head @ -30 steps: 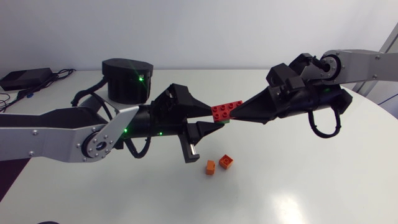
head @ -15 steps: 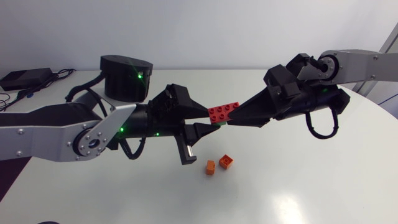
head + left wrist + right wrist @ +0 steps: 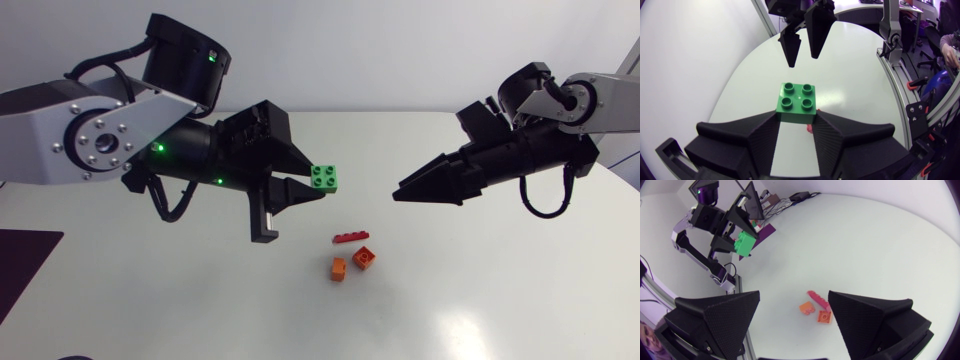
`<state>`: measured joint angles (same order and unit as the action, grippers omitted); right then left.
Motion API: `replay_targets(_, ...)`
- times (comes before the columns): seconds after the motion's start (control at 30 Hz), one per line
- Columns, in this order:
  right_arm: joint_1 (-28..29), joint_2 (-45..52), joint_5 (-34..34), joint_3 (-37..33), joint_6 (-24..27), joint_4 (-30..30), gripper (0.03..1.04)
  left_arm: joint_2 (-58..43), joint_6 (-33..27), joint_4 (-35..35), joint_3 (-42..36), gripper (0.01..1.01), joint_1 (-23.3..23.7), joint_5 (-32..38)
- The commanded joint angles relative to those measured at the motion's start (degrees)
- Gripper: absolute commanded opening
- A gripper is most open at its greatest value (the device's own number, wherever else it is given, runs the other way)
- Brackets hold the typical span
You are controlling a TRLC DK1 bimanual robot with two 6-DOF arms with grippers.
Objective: Disassemble duplo
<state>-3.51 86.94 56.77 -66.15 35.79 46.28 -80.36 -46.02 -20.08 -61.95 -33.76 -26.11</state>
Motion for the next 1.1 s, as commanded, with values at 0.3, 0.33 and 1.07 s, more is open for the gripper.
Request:
replay_targets(0.3, -4.5, -3.8, -8.3, 9.5, 3.9, -8.0, 1.00, -5.9, -5.0, -0.6, 1.9, 0.300, 0.9, -0.7)
replay_targets(0.33, -4.6, -4.1, -9.1, 10.3, 3.9, -9.5, 1.00, -6.9, -5.1, -0.7, 1.8, 0.300, 0.8, 0.0)
replay_targets(1.07, -11.9, -11.4, -19.8, 21.1, 1.2, -18.1, 1.00, -26.3, -9.1, -16.8, -6.2, 0.349, -2.1, 22.6)
